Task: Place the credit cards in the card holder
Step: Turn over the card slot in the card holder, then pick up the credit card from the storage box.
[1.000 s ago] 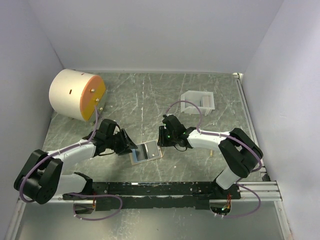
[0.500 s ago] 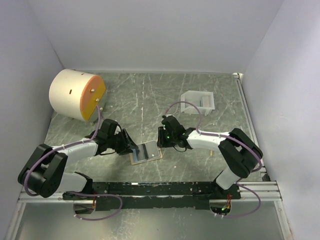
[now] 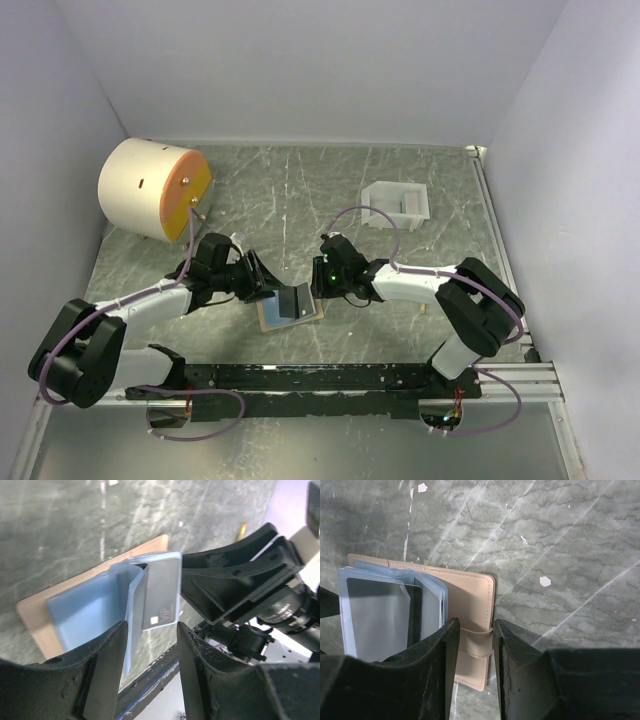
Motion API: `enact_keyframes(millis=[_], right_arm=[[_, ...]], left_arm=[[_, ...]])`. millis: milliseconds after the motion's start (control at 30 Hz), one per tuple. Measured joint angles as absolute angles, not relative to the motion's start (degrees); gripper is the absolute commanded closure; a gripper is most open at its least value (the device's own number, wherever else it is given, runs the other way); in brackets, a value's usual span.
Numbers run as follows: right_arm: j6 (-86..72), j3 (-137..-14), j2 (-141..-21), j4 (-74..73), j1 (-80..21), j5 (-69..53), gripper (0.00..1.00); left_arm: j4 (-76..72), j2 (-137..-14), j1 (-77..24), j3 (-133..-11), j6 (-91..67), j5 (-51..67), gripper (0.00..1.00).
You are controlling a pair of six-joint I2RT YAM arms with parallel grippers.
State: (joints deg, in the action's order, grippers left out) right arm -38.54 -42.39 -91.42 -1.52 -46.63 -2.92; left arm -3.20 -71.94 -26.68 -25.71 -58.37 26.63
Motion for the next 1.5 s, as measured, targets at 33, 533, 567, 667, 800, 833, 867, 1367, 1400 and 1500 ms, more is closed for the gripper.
enact_keyframes(millis=[33, 533, 567, 667, 800, 833, 867, 1367, 1400, 1500], right_arm=[[-38.54, -42.39, -91.42, -1.52, -46.63, -2.83, 0.65], [-36.93, -45.21, -89.58, -8.93, -44.47, 3.27, 0.59], [-36.42, -45.58, -88.86, -9.89, -43.27, 3.79, 0.59], [-34.54, -47.57, -86.41, -13.06, -38.96, 5.67, 0.58], [-31.55, -52.71, -84.31, -16.29, -35.2, 7.88, 0.54], [-30.7, -54.48, -84.14, -17.04, -34.54, 8.49, 0.53], [-29.87, -56.45, -84.14, -17.72, -33.95, 8.93, 0.52], [-19.86, -81.14, -98.83, -25.8, -21.41, 22.68, 0.49], [-19.35, -82.26, -100.27, -26.61, -20.84, 23.81, 0.49], [-17.87, -86.02, -104.71, -28.75, -19.49, 27.0, 0.49]], left_arm=[[-4.08, -72.12, -26.68, -25.71, -58.72, 27.4, 0.45], [-17.54, -78.13, -31.79, -27.05, -62.06, 32.93, 0.45], [-18.59, -79.15, -32.14, -27.09, -62.22, 32.95, 0.45], [-20.75, -81.49, -32.67, -27.07, -62.63, 32.95, 0.46], [-20.45, -81.84, -32.8, -27.51, -61.84, 32.75, 0.45], [-19.09, -81.52, -32.84, -28.12, -61.04, 32.36, 0.44], [-17.63, -80.93, -32.84, -28.71, -60.23, 31.94, 0.44], [11.53, -71.37, -32.84, -43.66, -41.54, 20.86, 0.27], [13.54, -70.85, -32.84, -44.34, -40.34, 20.18, 0.26], [17.74, -68.62, -32.84, -45.93, -37.21, 18.81, 0.05]])
